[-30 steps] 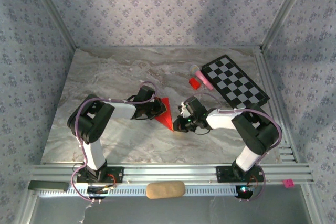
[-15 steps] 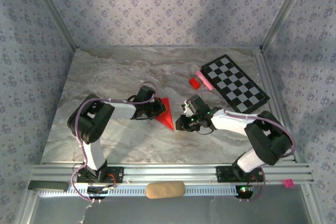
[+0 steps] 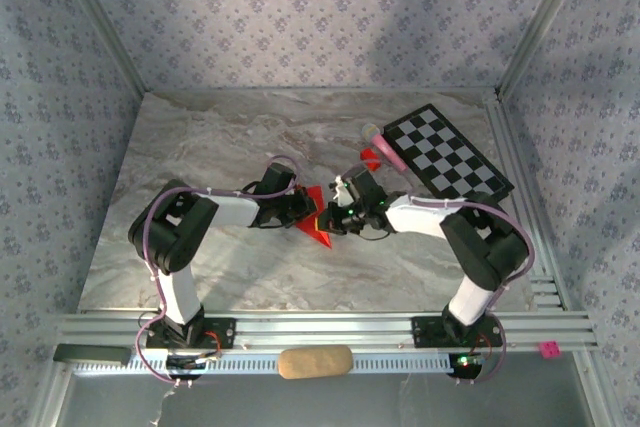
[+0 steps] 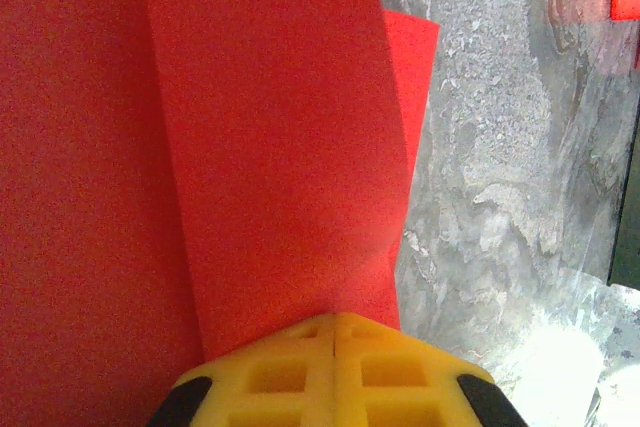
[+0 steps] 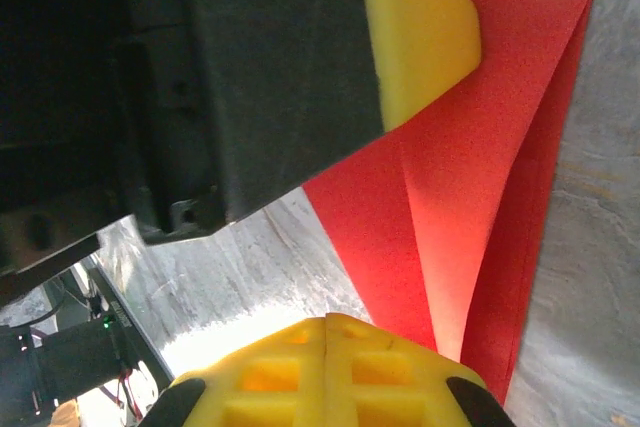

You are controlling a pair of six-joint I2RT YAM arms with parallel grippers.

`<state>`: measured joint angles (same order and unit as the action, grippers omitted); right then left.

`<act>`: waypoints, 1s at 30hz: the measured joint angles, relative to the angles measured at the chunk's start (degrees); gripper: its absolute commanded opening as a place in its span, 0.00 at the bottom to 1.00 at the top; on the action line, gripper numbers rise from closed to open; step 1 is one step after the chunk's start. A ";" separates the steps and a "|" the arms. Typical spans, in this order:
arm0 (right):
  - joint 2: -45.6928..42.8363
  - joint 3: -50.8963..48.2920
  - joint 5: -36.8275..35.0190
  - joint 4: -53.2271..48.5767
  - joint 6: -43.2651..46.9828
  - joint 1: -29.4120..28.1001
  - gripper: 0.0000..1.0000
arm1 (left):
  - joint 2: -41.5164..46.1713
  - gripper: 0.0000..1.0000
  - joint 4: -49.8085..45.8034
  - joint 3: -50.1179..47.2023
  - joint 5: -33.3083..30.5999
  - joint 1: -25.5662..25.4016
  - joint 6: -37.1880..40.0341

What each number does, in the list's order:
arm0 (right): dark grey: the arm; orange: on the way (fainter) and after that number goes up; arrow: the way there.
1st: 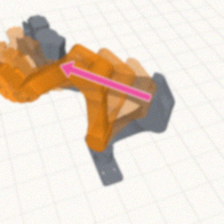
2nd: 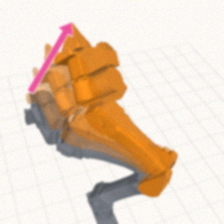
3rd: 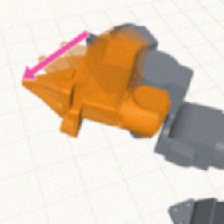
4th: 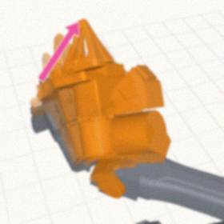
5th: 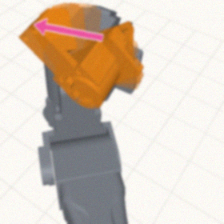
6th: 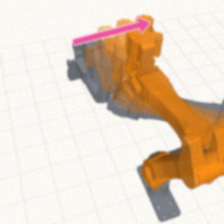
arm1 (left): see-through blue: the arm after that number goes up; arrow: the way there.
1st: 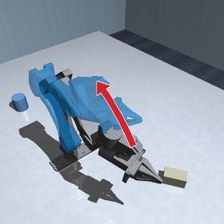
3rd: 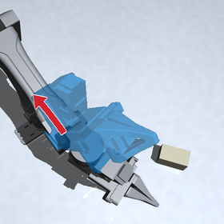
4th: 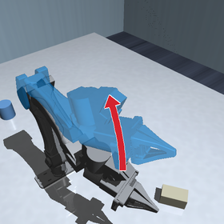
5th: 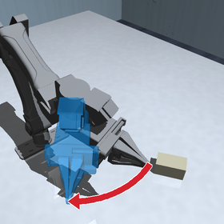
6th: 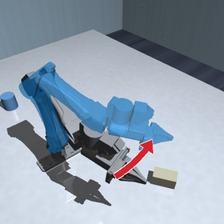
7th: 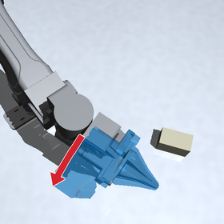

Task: Fold a paper plane with a square sheet of paper (pick it up from the middle)
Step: Fourth fold the wing at the center of the table.

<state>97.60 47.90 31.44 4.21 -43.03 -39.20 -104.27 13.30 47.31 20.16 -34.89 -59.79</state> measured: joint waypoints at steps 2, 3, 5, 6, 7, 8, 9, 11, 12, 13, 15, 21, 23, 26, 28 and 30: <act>1.11 0.04 0.04 0.26 -0.07 -0.11 0.03 | 0.00 0.01 0.00 0.00 0.00 0.00 0.00; 1.62 0.04 0.07 0.33 -0.09 -0.11 0.03 | 0.00 0.01 0.00 0.00 0.00 0.00 0.00; 2.34 -0.17 0.09 0.57 -0.11 -0.11 0.03 | 0.00 0.01 0.00 0.00 0.00 0.00 0.00; 2.60 -0.52 0.09 0.90 -0.17 -0.11 0.03 | 0.00 0.01 0.00 0.00 0.00 0.00 0.00; 2.73 -0.96 0.11 1.27 -0.26 -0.11 0.03 | 0.00 0.01 0.00 0.00 0.00 0.00 0.00; 2.82 -1.62 0.15 1.64 -0.33 -0.11 0.03 | 0.00 0.01 0.00 0.00 0.00 0.00 0.00; 2.91 -2.23 0.28 1.90 -0.50 -0.13 0.03 | 0.00 0.01 0.00 0.00 0.00 0.00 0.00; 2.97 -3.63 0.37 2.54 -0.70 -0.24 0.03 | 0.00 0.01 0.00 0.00 0.00 0.00 0.00; 2.97 -4.44 0.42 3.41 -0.76 -0.33 0.03 | 0.00 0.01 0.00 0.00 0.00 0.00 0.00; 2.97 -4.85 0.50 4.24 -0.94 -0.33 0.03 | 0.00 0.01 0.00 0.00 0.00 0.00 0.00; 2.91 -5.55 0.59 5.57 -1.11 -0.33 0.03 | 0.00 0.01 0.00 0.00 0.00 0.00 0.00; 1.81 -7.74 0.50 8.07 -1.14 -0.35 0.03 | 0.00 0.01 -0.02 0.00 0.00 0.00 -0.02; 1.01 -8.61 0.42 8.07 -1.16 -0.46 0.03 | 0.00 0.01 -0.02 0.00 0.00 -0.02 -0.02; -0.42 -10.05 0.31 7.82 -1.14 -0.59 0.03 | 0.00 0.01 -0.02 0.00 0.00 -0.02 -0.04; -1.29 -10.93 0.31 7.50 -1.11 -0.72 0.03 | 0.00 0.01 -0.02 0.00 0.00 -0.04 -0.07; -2.29 -11.78 0.35 6.69 -1.09 -0.90 0.04 | 0.00 0.01 -0.02 0.00 0.00 -0.04 -0.11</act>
<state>95.31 36.12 31.79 10.90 -44.12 -40.10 -104.27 13.28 47.31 20.16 -34.94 -59.90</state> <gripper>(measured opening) 0.052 0.062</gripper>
